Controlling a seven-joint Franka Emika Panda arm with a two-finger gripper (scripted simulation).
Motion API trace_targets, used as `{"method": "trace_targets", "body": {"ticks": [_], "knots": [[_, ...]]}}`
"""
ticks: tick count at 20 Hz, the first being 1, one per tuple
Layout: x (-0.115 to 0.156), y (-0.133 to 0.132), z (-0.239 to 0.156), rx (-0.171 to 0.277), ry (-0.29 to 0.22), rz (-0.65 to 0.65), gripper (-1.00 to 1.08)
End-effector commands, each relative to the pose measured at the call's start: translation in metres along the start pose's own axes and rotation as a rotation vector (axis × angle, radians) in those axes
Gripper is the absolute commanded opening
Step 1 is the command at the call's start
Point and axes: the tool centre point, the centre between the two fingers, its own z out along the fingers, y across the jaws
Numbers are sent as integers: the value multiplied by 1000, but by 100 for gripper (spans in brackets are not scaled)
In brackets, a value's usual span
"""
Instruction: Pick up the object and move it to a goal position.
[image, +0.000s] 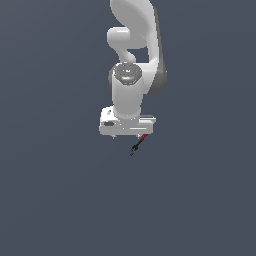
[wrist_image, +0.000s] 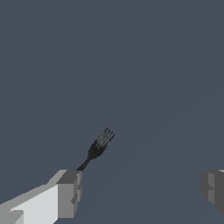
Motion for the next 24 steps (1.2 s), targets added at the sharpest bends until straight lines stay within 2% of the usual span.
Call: {"method": "trace_targets", "body": {"ticks": [1, 12, 24], "knots": [[0, 0, 0, 0, 0, 0, 100], [-5, 19, 8, 23, -13, 80, 100], [-9, 4, 21, 24, -8, 146, 100]]}}
